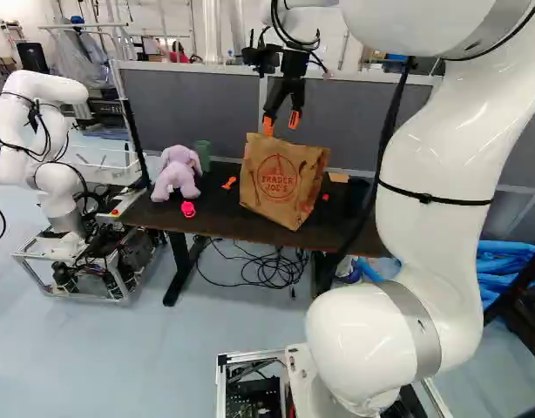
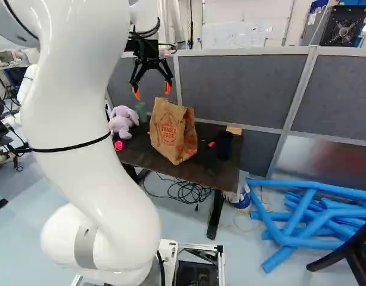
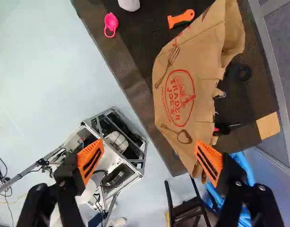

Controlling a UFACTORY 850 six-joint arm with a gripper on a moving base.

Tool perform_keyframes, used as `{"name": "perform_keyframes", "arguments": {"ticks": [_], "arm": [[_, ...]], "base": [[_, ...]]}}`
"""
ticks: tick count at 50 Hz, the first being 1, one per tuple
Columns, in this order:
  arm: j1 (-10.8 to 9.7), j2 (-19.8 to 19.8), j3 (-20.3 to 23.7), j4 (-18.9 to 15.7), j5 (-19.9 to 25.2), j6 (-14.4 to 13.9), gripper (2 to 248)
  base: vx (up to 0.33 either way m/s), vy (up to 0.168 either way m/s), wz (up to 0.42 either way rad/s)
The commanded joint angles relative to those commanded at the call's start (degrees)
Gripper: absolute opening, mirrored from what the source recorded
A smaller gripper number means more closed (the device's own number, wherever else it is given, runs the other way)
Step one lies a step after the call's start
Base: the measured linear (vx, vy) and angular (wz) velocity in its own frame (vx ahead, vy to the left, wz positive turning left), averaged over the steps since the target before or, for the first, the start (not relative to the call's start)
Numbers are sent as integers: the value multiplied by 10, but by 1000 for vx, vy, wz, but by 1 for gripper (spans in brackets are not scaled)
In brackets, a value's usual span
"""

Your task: Pick up the bag on the ground and place it on the table

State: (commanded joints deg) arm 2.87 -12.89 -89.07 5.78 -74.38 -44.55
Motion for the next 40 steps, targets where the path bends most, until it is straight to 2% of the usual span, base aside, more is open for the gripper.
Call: {"name": "perform_keyframes", "arguments": {"ticks": [40], "arm": [[0, 0, 0, 0, 0, 0, 247]], "base": [[-150, -4, 3]]}}
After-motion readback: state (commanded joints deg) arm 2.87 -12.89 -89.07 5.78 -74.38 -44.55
